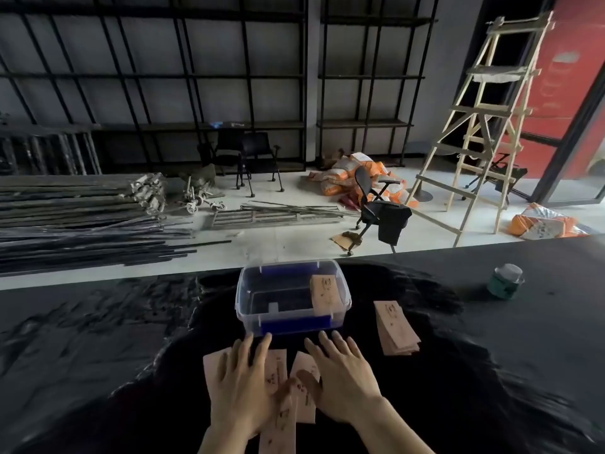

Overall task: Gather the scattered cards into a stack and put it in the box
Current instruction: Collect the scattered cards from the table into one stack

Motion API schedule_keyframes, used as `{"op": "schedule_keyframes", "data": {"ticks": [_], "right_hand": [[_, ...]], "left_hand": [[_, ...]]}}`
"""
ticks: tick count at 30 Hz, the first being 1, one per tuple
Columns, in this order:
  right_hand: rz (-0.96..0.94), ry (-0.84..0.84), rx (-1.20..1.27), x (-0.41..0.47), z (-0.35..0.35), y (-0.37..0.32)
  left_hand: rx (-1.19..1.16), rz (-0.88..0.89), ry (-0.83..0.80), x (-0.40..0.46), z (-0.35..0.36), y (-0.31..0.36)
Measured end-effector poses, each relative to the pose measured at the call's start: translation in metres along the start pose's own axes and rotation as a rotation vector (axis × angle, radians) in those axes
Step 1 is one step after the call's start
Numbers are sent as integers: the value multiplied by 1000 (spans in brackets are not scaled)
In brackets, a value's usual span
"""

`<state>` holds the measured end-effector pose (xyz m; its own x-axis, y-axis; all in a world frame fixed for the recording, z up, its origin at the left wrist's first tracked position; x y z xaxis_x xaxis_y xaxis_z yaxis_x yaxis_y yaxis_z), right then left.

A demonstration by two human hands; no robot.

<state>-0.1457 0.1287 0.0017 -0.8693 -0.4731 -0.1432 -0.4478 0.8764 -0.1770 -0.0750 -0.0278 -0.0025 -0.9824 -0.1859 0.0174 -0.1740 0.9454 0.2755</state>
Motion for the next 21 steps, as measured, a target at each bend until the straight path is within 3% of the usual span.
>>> {"op": "schedule_keyframes", "data": {"ticks": [8, 14, 18, 21], "right_hand": [[-28, -93, -71, -5, 44, 13], [-30, -64, -38, -7, 46, 15], [9, 16, 108, -11, 29, 23], [33, 172, 207, -17, 4, 37]], "left_hand": [[62, -80, 16, -6, 12, 14], [-160, -55, 91, -3, 7, 25], [-337, 31, 102, 2, 18, 33], [-357, 94, 75, 5, 23, 41]]}}
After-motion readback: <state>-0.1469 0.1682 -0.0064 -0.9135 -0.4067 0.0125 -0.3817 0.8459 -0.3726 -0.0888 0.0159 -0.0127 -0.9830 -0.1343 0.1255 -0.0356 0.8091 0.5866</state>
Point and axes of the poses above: each hand's wrist, its own x-axis towards the middle knuckle, its own z-axis out of the palm, y = z × x, the point moved 8 cm from there along x, towards the middle knuckle, and after that the axes turned 10 degrees about z, right-handed, at the moved point
